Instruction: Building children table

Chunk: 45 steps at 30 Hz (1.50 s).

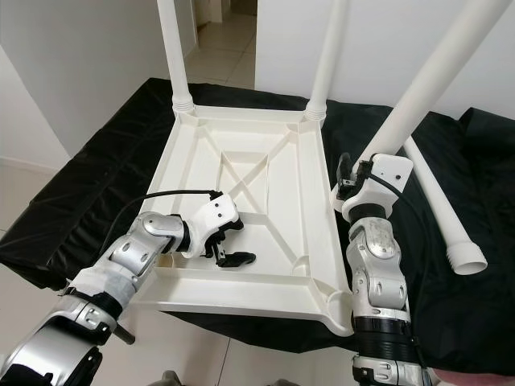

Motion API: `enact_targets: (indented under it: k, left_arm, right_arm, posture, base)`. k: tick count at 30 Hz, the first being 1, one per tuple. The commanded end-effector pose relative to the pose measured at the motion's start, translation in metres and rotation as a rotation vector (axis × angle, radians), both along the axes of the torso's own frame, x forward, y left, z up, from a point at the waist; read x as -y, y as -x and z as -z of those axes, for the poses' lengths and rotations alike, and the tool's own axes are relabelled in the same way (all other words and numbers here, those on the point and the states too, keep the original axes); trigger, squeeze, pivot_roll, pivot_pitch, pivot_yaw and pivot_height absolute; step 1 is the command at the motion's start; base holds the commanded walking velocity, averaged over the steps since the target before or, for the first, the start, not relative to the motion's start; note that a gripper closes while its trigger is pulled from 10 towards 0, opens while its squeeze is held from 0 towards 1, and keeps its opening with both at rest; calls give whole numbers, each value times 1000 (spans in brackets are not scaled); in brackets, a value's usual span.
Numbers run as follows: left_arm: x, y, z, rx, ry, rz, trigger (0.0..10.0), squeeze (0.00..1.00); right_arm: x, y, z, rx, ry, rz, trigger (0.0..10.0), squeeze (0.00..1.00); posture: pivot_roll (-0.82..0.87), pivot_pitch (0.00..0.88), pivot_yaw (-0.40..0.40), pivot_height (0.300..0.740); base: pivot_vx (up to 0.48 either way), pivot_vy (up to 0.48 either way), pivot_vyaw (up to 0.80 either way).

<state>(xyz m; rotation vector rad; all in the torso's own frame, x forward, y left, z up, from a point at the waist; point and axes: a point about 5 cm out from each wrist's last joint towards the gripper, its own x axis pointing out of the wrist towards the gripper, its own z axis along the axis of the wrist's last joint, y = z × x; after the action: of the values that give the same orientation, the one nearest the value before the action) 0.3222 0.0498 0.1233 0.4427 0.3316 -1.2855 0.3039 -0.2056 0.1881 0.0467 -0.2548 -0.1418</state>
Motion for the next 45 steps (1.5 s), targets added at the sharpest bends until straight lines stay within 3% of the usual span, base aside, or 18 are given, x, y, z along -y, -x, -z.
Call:
enact_targets:
  k: [1,2,5,8,11,22,25,34,36,42,45]
  left_arm:
    - [-3,-12,-1,79,-16,-149,10000,0]
    - [-3,-12,-1,79,-16,-149,10000,0]
    - [5,-33,-14,151,7,-323,10000,0]
    - [5,-33,-14,151,7,-323,10000,0]
    - [10,-47,-27,239,-5,-432,10000,0]
    - [7,-64,-46,281,47,-563,10000,0]
    - [7,-65,-47,304,46,-558,10000,0]
    - [1,-63,-58,342,155,-507,10000,0]
    - [-4,-56,-65,350,236,-445,10000,0]
    - [-13,-46,-67,364,283,-387,10000,0]
    - [-20,-29,-63,307,319,-255,10000,0]
  right_arm:
    - [-1,-2,-6,21,6,-1,10000,0]
    - [-1,-2,-6,21,6,-1,10000,0]
    - [-1,-1,-6,21,3,2,10000,0]
    - [-1,-1,-6,21,3,2,10000,0]
    - [-1,-1,-6,22,-1,6,10000,0]
    - [-2,1,-4,17,-15,11,10000,0]
    - [-2,1,-3,14,-17,7,10000,0]
    - [-6,6,1,10,-51,-31,10000,0]
    - [-8,9,5,-5,-60,-34,10000,0]
    - [-11,15,10,-23,-45,-44,10000,0]
    - [-10,21,9,5,-43,-36,10000,0]
  posture:
    - [-100,0,13,740]
    - [-100,0,13,740]
    - [-104,0,15,740]
    - [-104,0,15,740]
    - [-108,0,23,740]
    - [-111,0,29,740]
    - [-111,0,29,740]
    - [-113,0,30,740]
    - [-109,0,27,740]
    - [-104,0,23,740]
    - [-95,0,14,740]
  base:
    - [0,0,0]
    - [0,0,0]
    - [0,0,0]
    - [0,0,0]
    - [0,0,0]
    - [0,0,0]
    - [0,0,0]
    - [0,0,0]
    - [0,0,0]
    - [0,0,0]
    - [0,0,0]
